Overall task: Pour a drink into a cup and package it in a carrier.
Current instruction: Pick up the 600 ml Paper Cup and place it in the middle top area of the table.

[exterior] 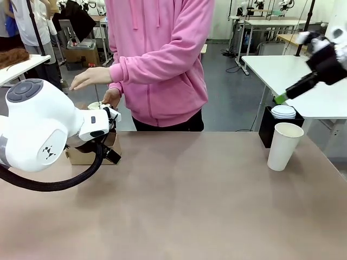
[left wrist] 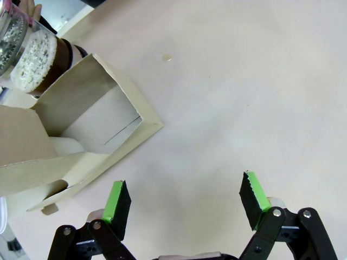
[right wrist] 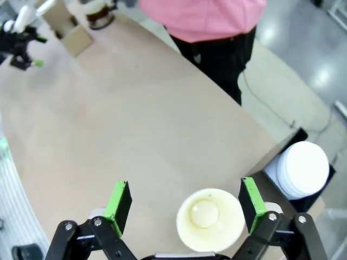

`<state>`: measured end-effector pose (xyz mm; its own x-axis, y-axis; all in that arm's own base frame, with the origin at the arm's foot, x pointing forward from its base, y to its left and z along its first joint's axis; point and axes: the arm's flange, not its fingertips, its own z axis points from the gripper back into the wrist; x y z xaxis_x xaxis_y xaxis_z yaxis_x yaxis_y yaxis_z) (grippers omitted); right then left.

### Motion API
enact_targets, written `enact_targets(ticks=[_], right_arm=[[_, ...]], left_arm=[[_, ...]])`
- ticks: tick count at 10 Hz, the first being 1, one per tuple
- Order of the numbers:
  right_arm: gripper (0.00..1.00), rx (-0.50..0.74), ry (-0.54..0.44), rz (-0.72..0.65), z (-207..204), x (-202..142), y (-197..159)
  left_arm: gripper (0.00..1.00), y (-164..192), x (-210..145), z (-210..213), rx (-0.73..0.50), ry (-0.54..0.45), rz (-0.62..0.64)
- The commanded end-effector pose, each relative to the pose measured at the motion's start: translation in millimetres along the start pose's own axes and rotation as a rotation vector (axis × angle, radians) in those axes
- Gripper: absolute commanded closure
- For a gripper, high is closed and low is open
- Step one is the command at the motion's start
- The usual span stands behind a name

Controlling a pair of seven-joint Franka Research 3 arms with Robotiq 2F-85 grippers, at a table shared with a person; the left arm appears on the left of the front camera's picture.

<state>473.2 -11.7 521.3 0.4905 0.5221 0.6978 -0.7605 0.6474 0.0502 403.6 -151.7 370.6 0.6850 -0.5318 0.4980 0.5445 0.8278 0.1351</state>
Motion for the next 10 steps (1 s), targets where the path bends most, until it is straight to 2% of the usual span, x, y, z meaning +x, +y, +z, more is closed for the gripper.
enact_targets(ticks=[1,2,4,5,8,9,10], right_arm=[[0.0,0.145,-0.083,0.03,-9.4,-49.3,-45.7],[0.0,0.143,-0.121,0.023,-10.0,-77.3,-57.3],[0.0,0.141,-0.288,-0.014,-11.5,-112.1,-64.3],[0.0,0.114,-0.158,0.021,5.5,-87.5,-50.3],[0.0,0.114,-0.158,0.021,5.5,-87.5,-50.3],[0.0,0.122,-0.183,0.027,-1.8,-97.6,-54.1],[0.0,0.172,-0.294,0.027,6.8,-121.2,-74.9]], left_arm=[[0.0,-0.1,-0.1,0.1,0.0,0.0,0.0],[0.0,-0.1,-0.1,0.1,0.0,0.0,0.0],[0.0,-0.1,-0.1,0.1,0.0,0.0,0.0],[0.0,-0.1,-0.1,0.1,0.0,0.0,0.0],[0.0,-0.1,-0.1,0.1,0.0,0.0,0.0],[0.0,-0.1,-0.1,0.1,0.0,0.0,0.0],[0.0,-0.1,-0.1,0.1,0.0,0.0,0.0]])
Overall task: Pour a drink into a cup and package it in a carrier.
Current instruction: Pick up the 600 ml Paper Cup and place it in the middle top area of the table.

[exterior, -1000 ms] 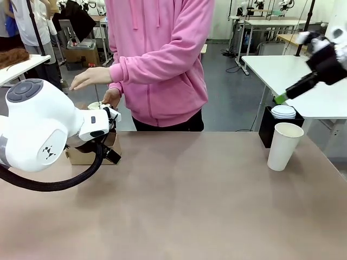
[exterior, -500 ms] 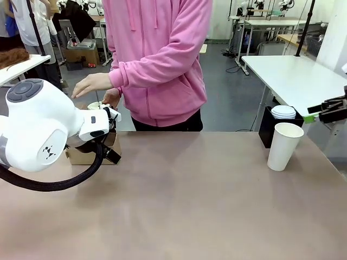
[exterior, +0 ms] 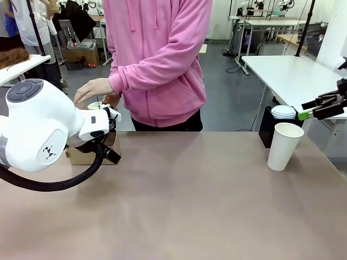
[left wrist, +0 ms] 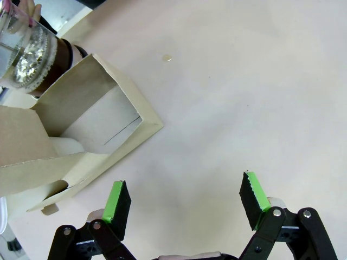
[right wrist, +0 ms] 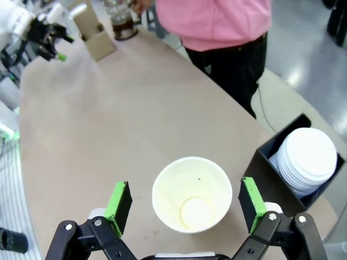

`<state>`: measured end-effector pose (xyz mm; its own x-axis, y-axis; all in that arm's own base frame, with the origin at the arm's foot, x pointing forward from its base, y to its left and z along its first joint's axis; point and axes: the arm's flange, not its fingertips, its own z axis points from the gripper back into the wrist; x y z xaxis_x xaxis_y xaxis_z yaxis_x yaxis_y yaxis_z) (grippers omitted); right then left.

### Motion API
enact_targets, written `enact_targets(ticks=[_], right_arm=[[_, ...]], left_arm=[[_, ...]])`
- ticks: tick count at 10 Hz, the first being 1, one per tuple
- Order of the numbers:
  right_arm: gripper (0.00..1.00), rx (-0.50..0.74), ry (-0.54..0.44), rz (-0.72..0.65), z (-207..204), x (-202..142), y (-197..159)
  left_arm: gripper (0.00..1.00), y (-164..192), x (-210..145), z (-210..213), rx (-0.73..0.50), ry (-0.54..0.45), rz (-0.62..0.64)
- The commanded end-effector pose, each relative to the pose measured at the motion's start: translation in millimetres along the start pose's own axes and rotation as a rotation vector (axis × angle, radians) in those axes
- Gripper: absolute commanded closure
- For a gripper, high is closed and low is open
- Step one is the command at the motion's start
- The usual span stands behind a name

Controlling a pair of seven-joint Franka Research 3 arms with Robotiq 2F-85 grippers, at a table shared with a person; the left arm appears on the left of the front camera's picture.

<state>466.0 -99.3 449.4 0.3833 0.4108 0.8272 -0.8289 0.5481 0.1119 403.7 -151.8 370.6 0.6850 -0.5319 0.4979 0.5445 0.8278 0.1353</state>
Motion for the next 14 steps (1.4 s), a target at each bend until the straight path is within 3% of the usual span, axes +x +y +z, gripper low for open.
enact_targets(ticks=[1,5,10,14], right_arm=[[0.0,0.056,-0.201,0.024,24.7,-45.2,-28.1],[0.0,0.114,-0.457,0.07,22.5,-123.4,-48.1],[0.0,0.099,-0.553,0.068,-36.4,-177.0,-54.1],[0.0,0.09,-0.579,0.054,-73.6,-189.8,-46.1]], left_arm=[[0.0,0.0,-0.2,0.1,-0.001,0.0,0.0],[0.0,0.0,-0.2,0.1,-0.001,0.0,0.0],[0.0,0.0,-0.2,0.1,-0.001,0.0,0.0],[0.0,0.0,-0.2,0.1,-0.001,0.0,0.0]])
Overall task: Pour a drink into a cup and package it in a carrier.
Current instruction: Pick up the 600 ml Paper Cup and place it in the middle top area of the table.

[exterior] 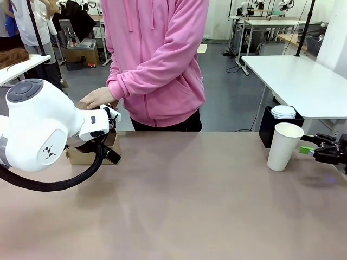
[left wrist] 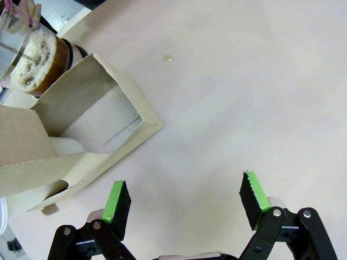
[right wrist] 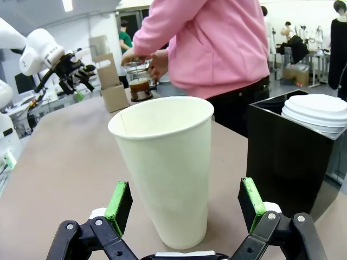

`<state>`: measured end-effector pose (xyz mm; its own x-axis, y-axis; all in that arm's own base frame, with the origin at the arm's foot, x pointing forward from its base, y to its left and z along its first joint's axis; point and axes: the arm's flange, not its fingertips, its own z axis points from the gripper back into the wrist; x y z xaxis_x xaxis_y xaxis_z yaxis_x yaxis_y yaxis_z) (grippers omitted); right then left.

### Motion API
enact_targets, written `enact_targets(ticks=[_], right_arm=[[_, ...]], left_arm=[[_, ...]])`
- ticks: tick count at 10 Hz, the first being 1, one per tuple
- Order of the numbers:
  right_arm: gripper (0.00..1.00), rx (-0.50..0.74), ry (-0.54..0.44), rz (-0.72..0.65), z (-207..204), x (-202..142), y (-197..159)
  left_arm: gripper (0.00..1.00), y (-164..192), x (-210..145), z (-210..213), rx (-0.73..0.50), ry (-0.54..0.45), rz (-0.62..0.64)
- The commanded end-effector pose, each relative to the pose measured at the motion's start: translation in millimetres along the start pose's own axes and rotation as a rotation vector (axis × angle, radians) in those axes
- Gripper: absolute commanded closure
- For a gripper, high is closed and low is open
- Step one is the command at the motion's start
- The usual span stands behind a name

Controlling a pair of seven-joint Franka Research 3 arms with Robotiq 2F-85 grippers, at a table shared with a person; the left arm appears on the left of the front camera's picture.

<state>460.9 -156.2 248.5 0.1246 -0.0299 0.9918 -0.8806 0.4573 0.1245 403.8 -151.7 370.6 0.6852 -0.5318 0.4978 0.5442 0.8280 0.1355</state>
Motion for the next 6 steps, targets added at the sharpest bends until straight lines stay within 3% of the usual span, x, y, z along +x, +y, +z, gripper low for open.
enact_targets(ticks=[1,6], right_arm=[[0.0,-0.002,-0.032,0.039,-12.6,-5.2,4.2],[0.0,-0.003,-0.022,0.028,-45.3,-22.0,8.0]], left_arm=[[0.0,-0.2,-0.2,0.2,-0.001,-0.001,-0.001],[0.0,-0.2,-0.2,0.2,-0.001,-0.001,-0.001]])
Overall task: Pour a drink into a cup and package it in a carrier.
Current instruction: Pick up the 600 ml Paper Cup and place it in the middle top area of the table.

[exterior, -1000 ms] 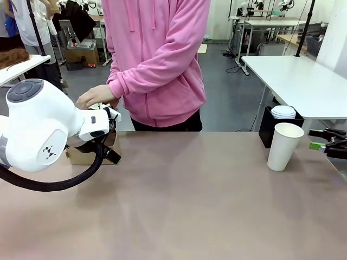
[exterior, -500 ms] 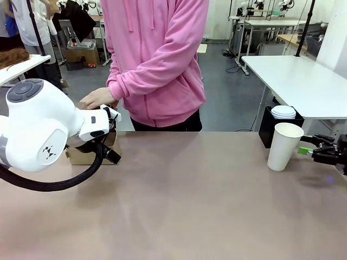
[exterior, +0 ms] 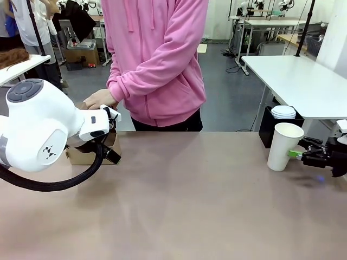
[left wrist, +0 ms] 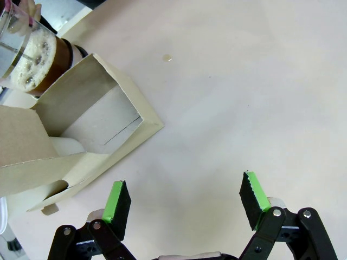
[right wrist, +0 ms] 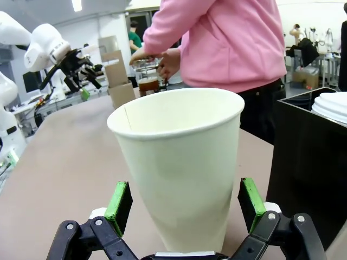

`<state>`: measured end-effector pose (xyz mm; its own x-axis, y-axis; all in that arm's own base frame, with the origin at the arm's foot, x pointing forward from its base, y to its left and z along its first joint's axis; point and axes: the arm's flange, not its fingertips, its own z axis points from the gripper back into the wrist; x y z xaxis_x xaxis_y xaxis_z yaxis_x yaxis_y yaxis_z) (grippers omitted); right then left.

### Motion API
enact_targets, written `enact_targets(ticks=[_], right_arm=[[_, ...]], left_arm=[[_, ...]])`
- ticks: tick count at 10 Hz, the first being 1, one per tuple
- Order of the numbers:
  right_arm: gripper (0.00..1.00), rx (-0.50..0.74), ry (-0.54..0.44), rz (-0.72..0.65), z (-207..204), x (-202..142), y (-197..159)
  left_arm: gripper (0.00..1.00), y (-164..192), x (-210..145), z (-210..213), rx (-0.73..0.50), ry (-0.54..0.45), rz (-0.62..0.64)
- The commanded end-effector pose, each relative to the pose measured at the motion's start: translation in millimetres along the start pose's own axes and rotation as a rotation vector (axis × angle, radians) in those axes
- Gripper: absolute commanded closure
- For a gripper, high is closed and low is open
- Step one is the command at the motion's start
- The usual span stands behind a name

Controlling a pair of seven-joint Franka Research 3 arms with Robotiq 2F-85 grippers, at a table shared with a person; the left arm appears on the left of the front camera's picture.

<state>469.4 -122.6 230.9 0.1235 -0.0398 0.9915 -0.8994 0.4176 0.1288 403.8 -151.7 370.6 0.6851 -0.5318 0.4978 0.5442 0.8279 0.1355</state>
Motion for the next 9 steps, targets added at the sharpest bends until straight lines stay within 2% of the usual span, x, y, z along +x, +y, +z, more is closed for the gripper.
enact_targets(ticks=[1,6,7,8,9], right_arm=[[0.0,-0.045,-0.01,0.028,-18.9,-6.2,1.6],[0.0,-0.056,-0.033,0.014,-41.8,-11.2,0.7],[0.2,-0.091,-0.042,-0.038,-35.5,-9.5,-1.7],[0.2,-0.02,-0.021,-0.013,-36.8,-7.9,-1.7],[0.2,-0.02,-0.021,-0.013,-36.8,-7.9,-1.7]], left_arm=[[0.0,-0.2,-0.2,0.2,-0.001,-0.001,-0.001],[0.0,-0.2,-0.2,0.2,-0.001,-0.001,-0.001],[0.0,-0.2,-0.2,0.2,-0.001,-0.001,-0.001],[0.0,-0.2,-0.2,0.2,-0.001,-0.001,-0.001],[0.0,-0.2,-0.2,0.2,-0.001,-0.001,-0.001]])
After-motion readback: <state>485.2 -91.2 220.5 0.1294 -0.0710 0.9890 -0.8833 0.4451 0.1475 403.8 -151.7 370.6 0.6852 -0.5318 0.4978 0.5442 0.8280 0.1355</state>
